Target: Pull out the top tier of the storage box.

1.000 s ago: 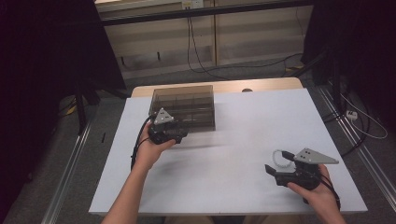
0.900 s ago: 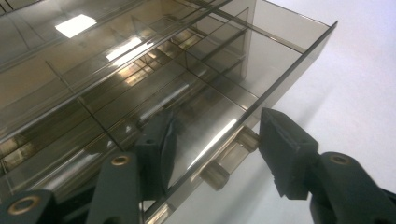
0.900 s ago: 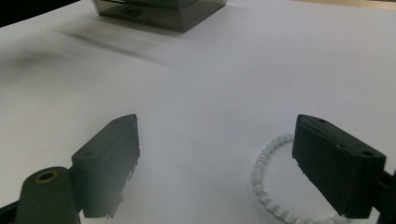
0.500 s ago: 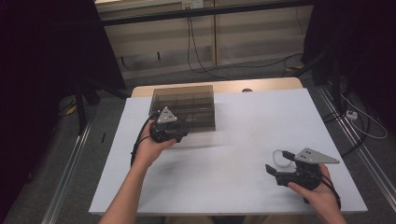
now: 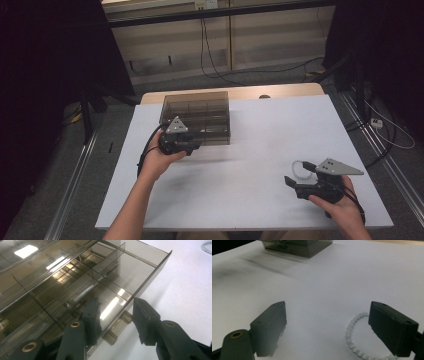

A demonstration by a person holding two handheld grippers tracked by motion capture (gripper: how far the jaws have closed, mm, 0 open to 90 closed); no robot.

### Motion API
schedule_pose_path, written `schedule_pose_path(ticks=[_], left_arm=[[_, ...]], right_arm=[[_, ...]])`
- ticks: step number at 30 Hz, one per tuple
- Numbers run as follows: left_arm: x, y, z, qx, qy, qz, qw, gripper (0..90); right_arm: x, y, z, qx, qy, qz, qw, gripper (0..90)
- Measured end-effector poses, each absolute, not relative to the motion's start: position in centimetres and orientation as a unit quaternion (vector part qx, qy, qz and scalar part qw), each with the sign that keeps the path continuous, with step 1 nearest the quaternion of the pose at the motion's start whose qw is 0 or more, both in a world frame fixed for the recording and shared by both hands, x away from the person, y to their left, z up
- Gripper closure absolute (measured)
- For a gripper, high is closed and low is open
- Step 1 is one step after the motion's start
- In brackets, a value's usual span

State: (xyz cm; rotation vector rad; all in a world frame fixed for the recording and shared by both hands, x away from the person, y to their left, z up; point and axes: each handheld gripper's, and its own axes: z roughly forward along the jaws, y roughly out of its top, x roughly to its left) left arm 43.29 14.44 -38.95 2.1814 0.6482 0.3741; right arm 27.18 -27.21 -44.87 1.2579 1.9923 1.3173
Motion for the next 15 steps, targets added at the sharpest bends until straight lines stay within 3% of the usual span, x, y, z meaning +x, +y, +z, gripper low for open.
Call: schedule_pose_path(ticks=[2,4,5,15], left_arm=[[43.27,14.54,-38.76,0.866,0.248,0.147,0.408,59.3],[43.18,14.56,-38.44,0.856,0.255,0.144,0.425,70.7],[43.12,14.41,-38.46,0.856,0.258,0.14,0.426,70.7],[42.91,14.09,-38.91,0.863,0.251,0.154,0.411,56.5]], right_arm=[[27.17,-27.21,-44.86,0.454,0.721,0.476,0.219,14.6],[27.19,-27.18,-44.87,0.453,0.721,0.476,0.219,14.6],[27.19,-27.18,-44.87,0.453,0.721,0.476,0.219,14.6],[27.19,-27.18,-44.87,0.453,0.722,0.475,0.219,14.7]])
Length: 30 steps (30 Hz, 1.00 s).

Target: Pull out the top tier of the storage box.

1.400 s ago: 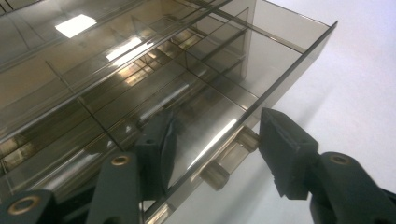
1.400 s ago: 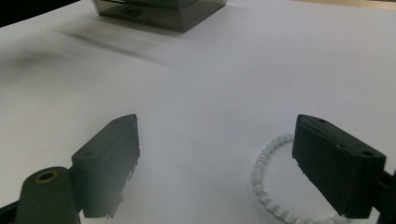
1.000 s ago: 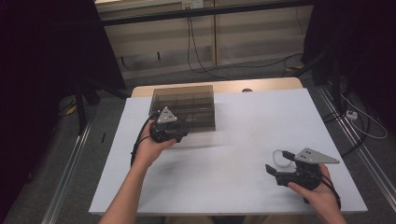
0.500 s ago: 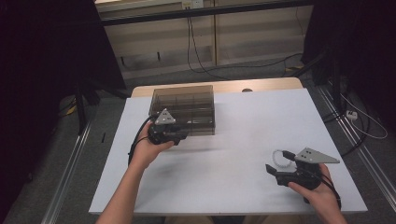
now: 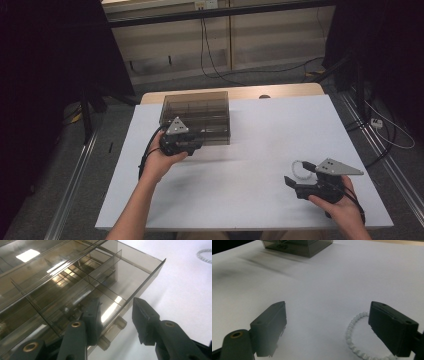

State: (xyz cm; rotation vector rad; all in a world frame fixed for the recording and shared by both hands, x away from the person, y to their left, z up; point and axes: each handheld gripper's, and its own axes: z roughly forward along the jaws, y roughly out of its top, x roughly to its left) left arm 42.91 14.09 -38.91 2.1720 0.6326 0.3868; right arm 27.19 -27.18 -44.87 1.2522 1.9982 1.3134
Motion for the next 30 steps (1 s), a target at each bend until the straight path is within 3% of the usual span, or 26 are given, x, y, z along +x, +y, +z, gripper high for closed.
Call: schedule_pose_path(ticks=[13,17,20,23,30], left_arm=[[43.2,13.5,-39.3,0.859,0.267,0.156,0.408,53.4],[43.1,13.6,-39.1,0.854,0.267,0.154,0.42,57.1],[42.9,13.7,-39.0,0.856,0.267,0.151,0.417,45.7],[42.5,14.0,-38.7,0.854,0.266,0.151,0.42,43.8],[40.7,14.7,-37.6,0.859,0.257,0.145,0.418,25.8]], right_arm=[[27.2,-27.0,-44.9,0.451,0.723,0.474,0.221,14.7],[27.3,-27.0,-44.9,0.451,0.724,0.474,0.22,14.7],[27.3,-27.1,-44.9,0.452,0.724,0.473,0.219,14.7],[27.3,-27.1,-44.9,0.452,0.723,0.474,0.219,14.8],[27.4,-27.2,-44.6,0.458,0.724,0.464,0.223,14.3]])
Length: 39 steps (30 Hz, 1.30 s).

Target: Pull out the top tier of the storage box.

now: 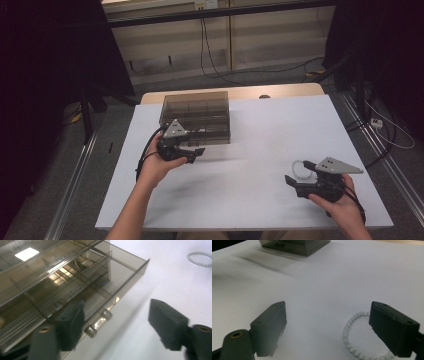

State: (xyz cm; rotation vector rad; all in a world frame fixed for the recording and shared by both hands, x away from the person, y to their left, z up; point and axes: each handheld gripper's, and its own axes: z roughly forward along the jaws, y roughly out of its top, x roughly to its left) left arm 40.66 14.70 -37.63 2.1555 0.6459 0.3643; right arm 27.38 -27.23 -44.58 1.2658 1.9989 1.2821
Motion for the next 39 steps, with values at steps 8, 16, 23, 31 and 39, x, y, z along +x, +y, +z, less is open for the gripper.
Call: schedule_pose_path(ticks=[8,16,23,31,39], left_arm=[[38.7,16.3,-37.5,0.85,0.259,0.148,0.434,17.4],[37.5,17.4,-39.4,0.85,0.269,0.145,0.429,12.4],[37.0,17.8,-40.9,0.85,0.274,0.146,0.425,7.6],[36.9,17.9,-42.0,0.848,0.283,0.139,0.427,6.5],[37.0,18.1,-42.4,0.849,0.285,0.138,0.424,6.2]], right_arm=[[27.4,-27.7,-44.5,0.461,0.735,0.444,0.223,19.6],[27.6,-27.9,-44.8,0.464,0.746,0.427,0.214,31.6],[28.4,-27.6,-45.3,0.465,0.759,0.405,0.209,50.2],[29.5,-27.8,-45.9,0.474,0.765,0.386,0.202,66.9],[30.1,-27.7,-46.2,0.476,0.772,0.373,0.195,75.3]])
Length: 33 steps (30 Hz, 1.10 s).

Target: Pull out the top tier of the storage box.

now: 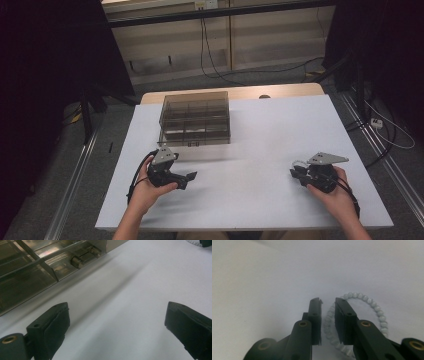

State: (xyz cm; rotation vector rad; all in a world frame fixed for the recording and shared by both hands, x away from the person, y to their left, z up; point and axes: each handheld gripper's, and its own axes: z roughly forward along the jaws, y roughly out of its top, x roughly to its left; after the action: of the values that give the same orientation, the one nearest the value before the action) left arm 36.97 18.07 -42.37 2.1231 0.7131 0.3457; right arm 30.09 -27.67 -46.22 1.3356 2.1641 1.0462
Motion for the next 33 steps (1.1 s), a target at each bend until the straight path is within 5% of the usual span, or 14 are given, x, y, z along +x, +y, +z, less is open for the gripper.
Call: schedule_pose_path(ticks=[12,33], left_arm=[[36.9,18.1,-42.5,0.847,0.284,0.144,0.426,5.6],[36.8,18.3,-42.6,0.846,0.289,0.14,0.425,5.6]], right_arm=[[30.5,-27.6,-46.5,0.48,0.773,0.365,0.197,85.7],[30.8,-25.7,-45.5,0.452,0.786,0.372,0.196,87.6]])
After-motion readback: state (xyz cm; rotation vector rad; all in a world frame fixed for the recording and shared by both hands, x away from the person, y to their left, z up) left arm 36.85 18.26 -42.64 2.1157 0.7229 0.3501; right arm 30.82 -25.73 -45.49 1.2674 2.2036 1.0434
